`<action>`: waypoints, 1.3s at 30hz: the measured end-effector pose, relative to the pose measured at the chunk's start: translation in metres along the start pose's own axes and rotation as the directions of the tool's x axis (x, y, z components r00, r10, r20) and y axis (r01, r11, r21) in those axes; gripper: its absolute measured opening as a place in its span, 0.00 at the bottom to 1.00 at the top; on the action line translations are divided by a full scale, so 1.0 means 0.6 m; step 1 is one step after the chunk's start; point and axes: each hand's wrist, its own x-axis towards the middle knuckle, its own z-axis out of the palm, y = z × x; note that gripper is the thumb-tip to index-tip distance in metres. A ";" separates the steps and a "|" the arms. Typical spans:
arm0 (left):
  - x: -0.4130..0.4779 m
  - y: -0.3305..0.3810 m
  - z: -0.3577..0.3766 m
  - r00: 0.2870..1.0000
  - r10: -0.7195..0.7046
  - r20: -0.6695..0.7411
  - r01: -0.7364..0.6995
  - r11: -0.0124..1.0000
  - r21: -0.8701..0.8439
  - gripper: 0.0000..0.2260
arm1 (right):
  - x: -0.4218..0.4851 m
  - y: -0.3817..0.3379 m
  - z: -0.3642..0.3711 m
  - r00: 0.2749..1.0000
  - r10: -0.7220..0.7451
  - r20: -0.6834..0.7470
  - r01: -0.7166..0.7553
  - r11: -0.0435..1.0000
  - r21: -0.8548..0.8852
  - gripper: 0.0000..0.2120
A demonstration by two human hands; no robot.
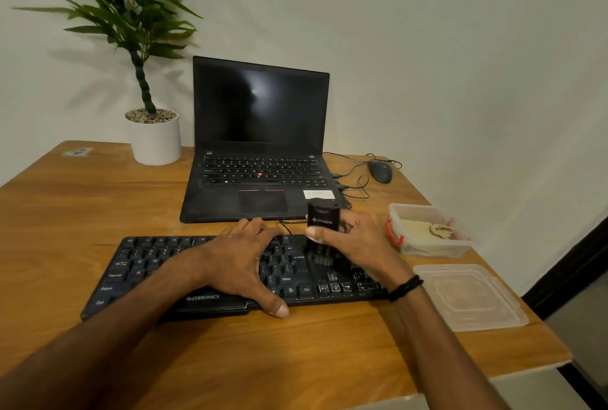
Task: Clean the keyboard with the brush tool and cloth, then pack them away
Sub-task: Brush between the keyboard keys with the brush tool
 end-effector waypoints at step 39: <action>-0.007 0.008 -0.002 1.000 -0.018 0.001 0.018 0.999 -0.027 0.62 | -0.072 -0.009 0.026 0.873 -0.094 -0.479 -0.023 0.972 -0.232 0.13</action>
